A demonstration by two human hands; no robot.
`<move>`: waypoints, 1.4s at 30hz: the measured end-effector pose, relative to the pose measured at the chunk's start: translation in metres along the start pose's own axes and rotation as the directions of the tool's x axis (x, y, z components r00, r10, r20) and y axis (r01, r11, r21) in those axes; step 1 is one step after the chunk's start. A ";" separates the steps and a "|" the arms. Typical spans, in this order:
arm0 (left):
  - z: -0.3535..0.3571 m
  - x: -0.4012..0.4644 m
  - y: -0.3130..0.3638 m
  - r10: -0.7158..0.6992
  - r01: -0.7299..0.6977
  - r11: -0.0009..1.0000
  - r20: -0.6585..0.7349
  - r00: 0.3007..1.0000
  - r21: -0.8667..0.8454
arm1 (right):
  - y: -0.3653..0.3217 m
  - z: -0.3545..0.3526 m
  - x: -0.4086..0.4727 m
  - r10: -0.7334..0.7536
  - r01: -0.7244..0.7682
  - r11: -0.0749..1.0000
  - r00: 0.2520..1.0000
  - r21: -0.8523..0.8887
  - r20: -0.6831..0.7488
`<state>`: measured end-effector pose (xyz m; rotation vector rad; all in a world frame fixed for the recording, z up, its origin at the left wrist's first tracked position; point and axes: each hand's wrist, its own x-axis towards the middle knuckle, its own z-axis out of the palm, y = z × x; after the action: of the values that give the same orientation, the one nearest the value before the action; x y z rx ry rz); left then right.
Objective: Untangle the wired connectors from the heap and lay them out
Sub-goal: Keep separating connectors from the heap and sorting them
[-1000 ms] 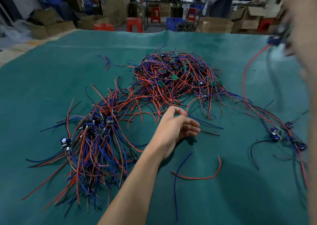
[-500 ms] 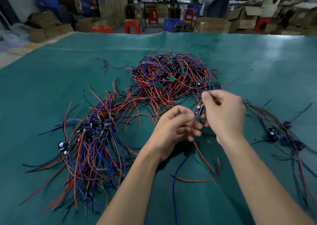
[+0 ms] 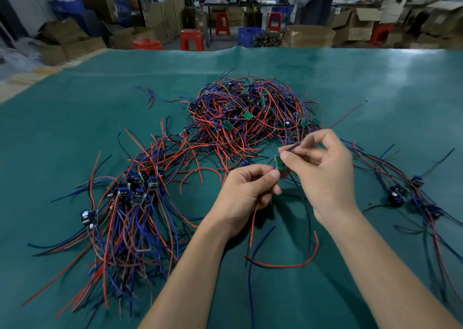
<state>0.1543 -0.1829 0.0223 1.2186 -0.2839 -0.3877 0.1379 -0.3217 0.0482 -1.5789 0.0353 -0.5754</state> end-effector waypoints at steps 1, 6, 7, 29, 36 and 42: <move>0.000 0.000 0.000 -0.004 0.004 1.000 0.010 1.000 0.002 | 0.001 0.000 0.000 0.038 -0.037 0.997 0.999 0.074 -0.022; 0.002 0.002 -0.001 -0.041 0.041 0.999 0.007 0.999 0.017 | 0.005 -0.006 0.001 0.210 -0.193 0.926 0.978 0.325 -0.018; 0.002 0.002 0.000 -0.060 0.059 0.998 -0.009 0.998 -0.018 | 0.005 -0.007 0.001 0.219 -0.199 0.927 0.975 0.318 -0.028; 0.003 -0.004 0.003 -0.085 0.080 0.996 0.134 0.987 0.043 | 0.012 -0.011 0.000 0.088 -0.074 0.994 0.981 -0.082 0.176; 0.001 -0.001 -0.004 -0.059 0.050 0.996 0.125 0.990 0.075 | 0.007 -0.017 0.004 0.204 -0.213 0.976 0.969 0.050 0.141; -0.001 0.000 -0.007 -0.013 0.003 0.991 0.076 0.997 0.132 | 0.004 -0.019 0.006 0.313 -0.333 0.932 0.939 0.144 0.146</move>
<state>0.1535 -0.1838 0.0157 1.3362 -0.3757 -0.4290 0.1372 -0.3415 0.0465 -1.4036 0.1503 -0.2170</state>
